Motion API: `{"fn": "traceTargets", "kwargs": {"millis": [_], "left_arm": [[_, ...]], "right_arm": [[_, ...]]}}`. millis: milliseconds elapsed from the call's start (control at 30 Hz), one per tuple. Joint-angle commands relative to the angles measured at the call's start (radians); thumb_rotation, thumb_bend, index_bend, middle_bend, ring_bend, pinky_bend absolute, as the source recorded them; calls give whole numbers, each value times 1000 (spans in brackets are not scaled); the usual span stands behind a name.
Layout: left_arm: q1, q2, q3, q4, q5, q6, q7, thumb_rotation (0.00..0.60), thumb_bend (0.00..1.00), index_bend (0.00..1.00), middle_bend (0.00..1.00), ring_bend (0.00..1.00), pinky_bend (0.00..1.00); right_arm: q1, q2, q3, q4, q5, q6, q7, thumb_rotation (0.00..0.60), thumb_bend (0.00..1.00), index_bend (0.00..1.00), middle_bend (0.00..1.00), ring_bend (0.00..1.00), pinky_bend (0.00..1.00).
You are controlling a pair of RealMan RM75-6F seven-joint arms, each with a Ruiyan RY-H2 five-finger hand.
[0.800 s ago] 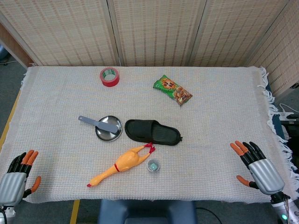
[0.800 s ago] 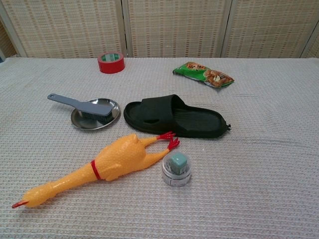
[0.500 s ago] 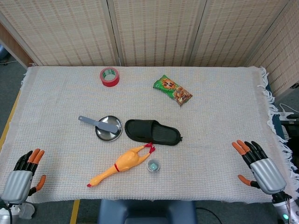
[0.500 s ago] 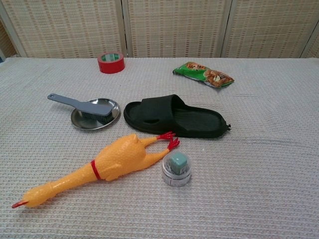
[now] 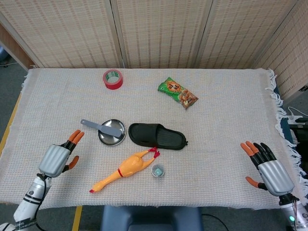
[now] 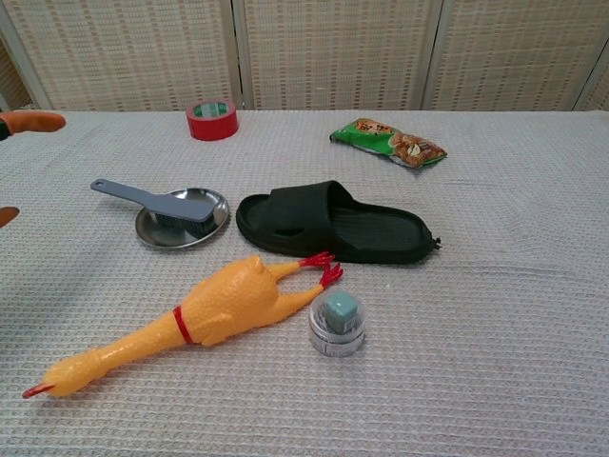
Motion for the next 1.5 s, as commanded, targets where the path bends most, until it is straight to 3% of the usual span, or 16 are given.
{"fn": "traceTargets", "kwargs": {"millis": [33,267,600,1200,1500], "left_arm": [[-110,-57,-48,23,-79,-144,82,600,417,41,55,629,926],[-219,-164,-73,117,-142,-244,173,600,417,42,0,698,991],[-327,-254,-74,256,-209,-360,175,600,416,27,35,768,1000],[-420,-349,-44,425,-231,-409,146,600,414,126,152,799,1000],[-441,-399,-27,529,-226,-391,132,600,415,267,237,796,1000]], "right_arm": [[2,-3,7,5,15,-9,-2,600,95,0,0,0,0],[5,1,17,10,49,-30,6,600,95,0,0,0,0],[11,2,29,22,74,-47,25,600,95,0,0,0,0],[12,13,33,21,86,-54,45,600,95,0,0,0,0],[9,27,29,17,77,-49,67,600,95,0,0,0,0]]}}
